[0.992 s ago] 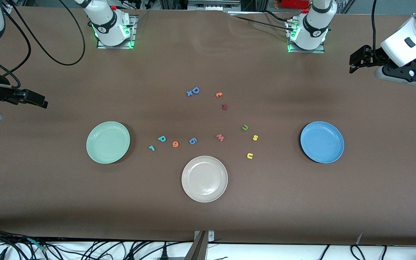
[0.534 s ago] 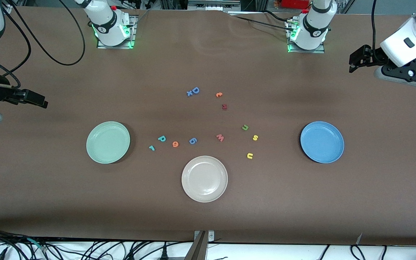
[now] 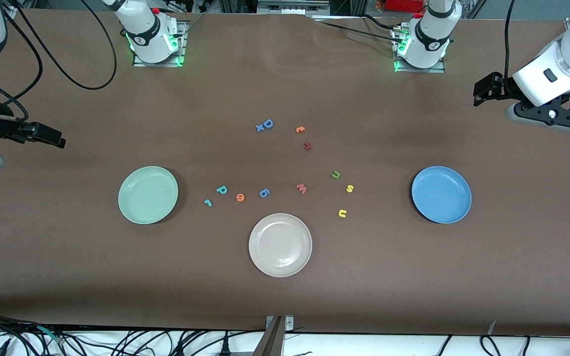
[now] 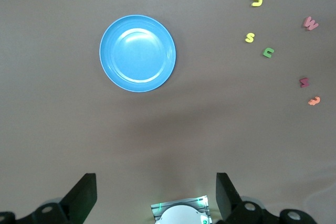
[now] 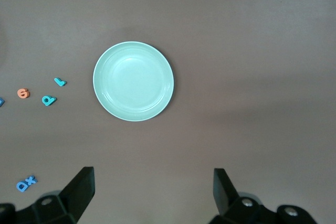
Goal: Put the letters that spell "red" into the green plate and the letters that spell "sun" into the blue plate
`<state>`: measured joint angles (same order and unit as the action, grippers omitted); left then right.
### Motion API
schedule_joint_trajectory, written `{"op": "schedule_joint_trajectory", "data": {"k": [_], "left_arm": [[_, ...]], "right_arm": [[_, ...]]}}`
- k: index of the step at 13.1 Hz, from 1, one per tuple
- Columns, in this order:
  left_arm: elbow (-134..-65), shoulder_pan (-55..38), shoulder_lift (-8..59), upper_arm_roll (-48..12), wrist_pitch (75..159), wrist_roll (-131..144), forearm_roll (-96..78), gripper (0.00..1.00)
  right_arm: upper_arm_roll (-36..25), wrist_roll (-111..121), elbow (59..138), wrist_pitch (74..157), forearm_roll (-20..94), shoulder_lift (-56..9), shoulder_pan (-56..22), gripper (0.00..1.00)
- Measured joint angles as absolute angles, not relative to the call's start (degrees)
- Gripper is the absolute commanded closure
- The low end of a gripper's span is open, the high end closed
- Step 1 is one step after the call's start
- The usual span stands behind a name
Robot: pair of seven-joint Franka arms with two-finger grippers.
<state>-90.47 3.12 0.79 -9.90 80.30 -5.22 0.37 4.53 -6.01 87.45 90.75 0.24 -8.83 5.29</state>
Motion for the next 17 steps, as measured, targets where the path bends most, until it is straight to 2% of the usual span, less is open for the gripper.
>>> {"op": "schedule_joint_trajectory", "data": {"k": [10, 17], "left_arm": [[-90.4, 3.3, 1.2, -9.2, 80.6, -1.9, 3.5, 0.00], [-90.2, 6.1, 0.9, -9.4, 85.3, -0.3, -1.2, 0.00]], "right_arm": [[4.5, -6.0, 87.5, 90.7, 0.2, -8.9, 5.3, 0.00], [4.5, -6.0, 87.5, 90.8, 0.2, -8.9, 5.3, 0.00]]}}
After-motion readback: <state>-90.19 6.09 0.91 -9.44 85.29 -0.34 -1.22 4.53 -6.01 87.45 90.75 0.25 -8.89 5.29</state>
